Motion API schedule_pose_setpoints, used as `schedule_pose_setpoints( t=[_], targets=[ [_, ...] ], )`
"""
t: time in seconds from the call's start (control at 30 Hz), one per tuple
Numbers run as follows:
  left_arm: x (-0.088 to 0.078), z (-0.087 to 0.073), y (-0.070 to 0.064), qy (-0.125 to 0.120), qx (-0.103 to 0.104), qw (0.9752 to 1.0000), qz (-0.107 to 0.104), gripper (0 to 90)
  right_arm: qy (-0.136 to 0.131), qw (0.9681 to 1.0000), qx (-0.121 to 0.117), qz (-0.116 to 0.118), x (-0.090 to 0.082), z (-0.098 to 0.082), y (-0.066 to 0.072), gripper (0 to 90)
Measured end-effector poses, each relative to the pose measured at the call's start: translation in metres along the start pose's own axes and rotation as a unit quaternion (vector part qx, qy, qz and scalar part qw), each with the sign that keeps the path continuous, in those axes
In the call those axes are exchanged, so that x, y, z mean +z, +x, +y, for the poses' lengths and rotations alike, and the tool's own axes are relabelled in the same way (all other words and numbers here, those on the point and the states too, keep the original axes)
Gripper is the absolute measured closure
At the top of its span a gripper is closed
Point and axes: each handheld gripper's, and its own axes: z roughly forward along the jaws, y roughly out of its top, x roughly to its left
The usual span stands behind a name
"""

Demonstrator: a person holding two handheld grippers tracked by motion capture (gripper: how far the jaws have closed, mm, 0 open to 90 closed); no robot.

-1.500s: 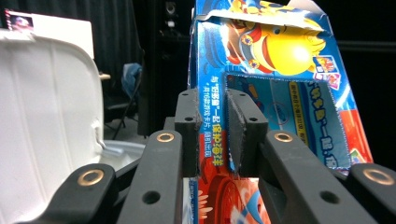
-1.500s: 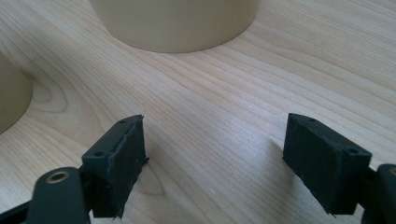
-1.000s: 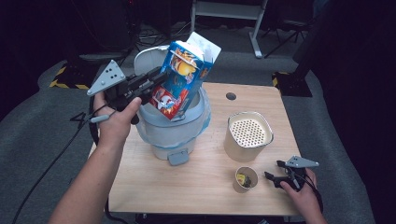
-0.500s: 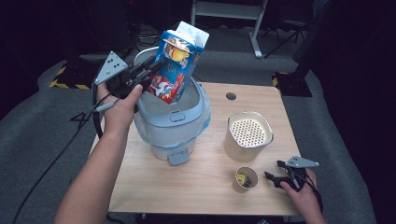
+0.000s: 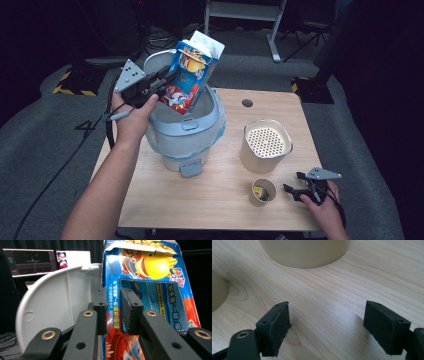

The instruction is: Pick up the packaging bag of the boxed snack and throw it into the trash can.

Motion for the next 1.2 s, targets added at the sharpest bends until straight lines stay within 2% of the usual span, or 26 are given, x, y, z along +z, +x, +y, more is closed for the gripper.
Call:
schedule_pose_setpoints(
  t=[0.13, 0.23, 0.4, 0.53, 0.77, 0.83, 0.9, 0.97, 1.0, 1.03, 1.17, 1.2],
  targets=[
    [0.002, 0.0, -0.001, 0.011, 0.016, 0.9998, 0.003, 75.3, 0.0, 1.0, 0.0, 0.0, 0.0, 0.0, 0.0, 21.4],
    [0.004, -0.002, -0.002, 0.024, 0.013, 0.9996, 0.001, 75.3, 0.0, 1.0, 0.0, 0.0, 0.0, 0.0, 0.0, 21.5],
    [0.006, -0.003, -0.004, 0.039, 0.027, 0.9989, 0.006, 75.2, 0.0, 1.0, 0.0, 0.0, 0.0, 0.0, 0.0, 21.5],
    [0.007, -0.004, -0.004, 0.041, 0.02, 0.9989, 0.005, 73.8, 0.0, 1.0, 0.0, 0.0, 0.0, 0.0, 0.0, 21.5],
    [0.003, -0.005, -0.005, 0.05, -0.012, 0.9986, -0.011, 51.4, 0.0, 1.0, 0.0, 0.0, 0.0, 0.0, 0.0, 21.5],
    [0.002, -0.006, -0.007, 0.05, -0.005, 0.9986, -0.013, 47.0, 0.0, 1.0, 0.0, 0.0, 0.0, 0.0, 0.0, 21.5],
    [0.0, -0.005, -0.009, 0.054, 0.004, 0.9984, -0.012, 46.7, 0.0, 1.0, 0.0, 0.0, 0.0, 0.0, 0.0, 21.5],
    [-0.002, -0.002, -0.011, 0.066, 0.022, 0.9976, -0.004, 50.7, 0.0, 1.0, 0.0, 0.0, 0.0, 0.0, 0.0, 21.5],
    [-0.002, -0.001, -0.01, 0.072, 0.029, 0.997, 0.001, 59.0, 0.0, 1.0, 0.0, 0.0, 0.0, 0.0, 0.0, 21.5],
    [-0.001, 0.0, -0.01, 0.075, 0.033, 0.9966, 0.006, 59.0, 0.0, 1.0, 0.0, 0.0, 0.0, 0.0, 0.0, 21.5],
    [0.004, 0.002, -0.008, 0.075, 0.034, 0.9964, 0.022, 68.0, 0.0, 1.0, 0.0, -0.001, 0.0, 0.0, 0.0, 21.5],
    [0.005, 0.003, -0.007, 0.075, 0.035, 0.9963, 0.023, 73.1, 0.0, 1.0, 0.0, 0.0, 0.0, 0.0, 0.0, 21.5]
  ],
)
